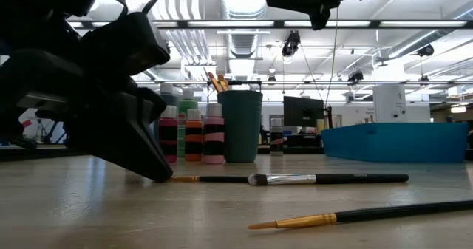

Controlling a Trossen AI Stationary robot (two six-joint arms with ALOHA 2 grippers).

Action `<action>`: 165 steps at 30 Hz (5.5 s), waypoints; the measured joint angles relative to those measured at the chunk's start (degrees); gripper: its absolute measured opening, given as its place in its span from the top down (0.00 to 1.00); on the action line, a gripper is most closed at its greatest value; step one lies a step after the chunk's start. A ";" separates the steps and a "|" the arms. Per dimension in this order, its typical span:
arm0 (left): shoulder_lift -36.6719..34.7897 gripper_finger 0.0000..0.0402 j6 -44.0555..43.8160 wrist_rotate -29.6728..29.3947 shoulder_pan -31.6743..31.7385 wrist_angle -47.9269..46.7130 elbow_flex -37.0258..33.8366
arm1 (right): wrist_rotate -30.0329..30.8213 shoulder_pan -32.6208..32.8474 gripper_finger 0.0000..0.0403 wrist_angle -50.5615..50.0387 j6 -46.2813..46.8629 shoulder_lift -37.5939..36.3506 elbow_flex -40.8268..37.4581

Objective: Pick & Place Paint Supplies
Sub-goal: Put the gold paint brush into the green cup

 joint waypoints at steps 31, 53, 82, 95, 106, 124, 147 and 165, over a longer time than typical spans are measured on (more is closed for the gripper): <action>-7.63 1.00 6.08 -2.40 1.43 -6.27 0.15 | -14.31 6.02 0.65 -6.20 12.20 28.79 13.97; -10.48 1.00 9.62 -2.36 2.82 -9.51 1.97 | -14.62 5.90 0.66 -19.20 13.73 44.92 29.68; -17.75 0.67 10.05 -9.65 2.26 -14.98 2.08 | -1.14 6.27 0.98 -24.25 19.54 33.35 20.85; -27.82 0.58 14.58 -22.66 1.84 -0.31 -6.63 | 8.57 -0.57 0.98 38.05 0.63 17.37 -4.34; -29.02 0.58 19.74 -25.72 2.51 4.85 -7.43 | -8.50 -13.04 0.98 51.83 -3.42 22.37 -0.94; -31.24 0.58 21.51 -26.94 2.84 5.76 -7.50 | -14.69 -19.41 0.97 60.10 1.54 38.41 4.20; -32.99 0.58 22.74 -27.04 3.02 5.77 -7.50 | -14.60 -19.67 0.97 59.78 3.22 43.17 3.72; -32.99 0.58 22.65 -27.02 3.02 5.77 -7.48 | -13.40 -19.67 0.95 56.34 3.17 43.09 3.68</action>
